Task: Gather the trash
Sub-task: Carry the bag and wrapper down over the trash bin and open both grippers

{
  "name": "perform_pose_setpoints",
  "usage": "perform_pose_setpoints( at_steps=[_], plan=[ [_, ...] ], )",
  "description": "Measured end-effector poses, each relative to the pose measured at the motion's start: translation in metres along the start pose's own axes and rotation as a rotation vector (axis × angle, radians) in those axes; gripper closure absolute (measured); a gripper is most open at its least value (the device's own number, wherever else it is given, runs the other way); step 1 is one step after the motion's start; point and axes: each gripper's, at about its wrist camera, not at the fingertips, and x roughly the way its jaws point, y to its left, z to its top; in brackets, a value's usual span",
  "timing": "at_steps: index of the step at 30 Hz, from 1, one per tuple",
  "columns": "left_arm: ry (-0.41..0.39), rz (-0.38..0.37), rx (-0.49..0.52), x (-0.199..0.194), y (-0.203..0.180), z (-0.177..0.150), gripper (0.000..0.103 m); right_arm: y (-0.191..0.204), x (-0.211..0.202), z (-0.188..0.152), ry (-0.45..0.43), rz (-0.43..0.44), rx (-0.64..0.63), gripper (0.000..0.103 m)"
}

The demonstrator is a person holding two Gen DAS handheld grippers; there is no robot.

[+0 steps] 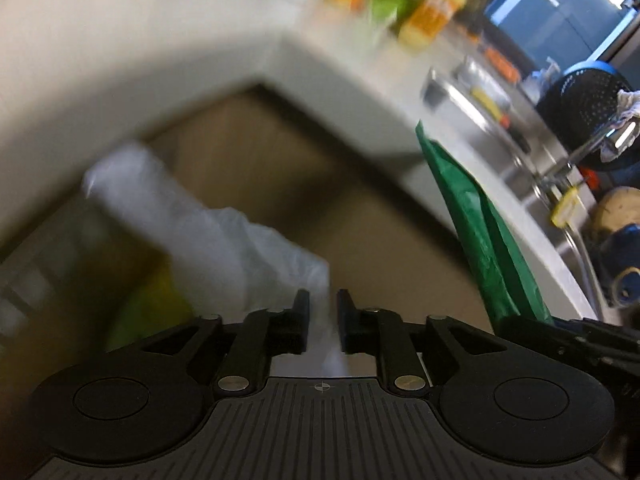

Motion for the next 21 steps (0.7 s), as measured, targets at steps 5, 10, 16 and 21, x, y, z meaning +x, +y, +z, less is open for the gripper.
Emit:
perform_pose_setpoints(
  at_steps=[5,10,16,21],
  plan=[
    [-0.075,-0.023,-0.091,-0.019,0.014,-0.004,0.085,-0.004,0.031,-0.022,0.109,-0.002,0.043,0.084],
    [-0.162,0.057,-0.093,-0.08,0.021,-0.009,0.085,0.006,0.064,-0.023,0.172,0.049,-0.005,0.084],
    [-0.229,0.159,-0.181,-0.136,0.038,-0.025,0.085,0.029,0.126,-0.02,0.158,0.119,-0.079,0.084],
    [-0.273,0.25,-0.224,-0.169,0.052,-0.045,0.085,0.032,0.181,-0.028,0.255,0.116,-0.109,0.07]
  ],
)
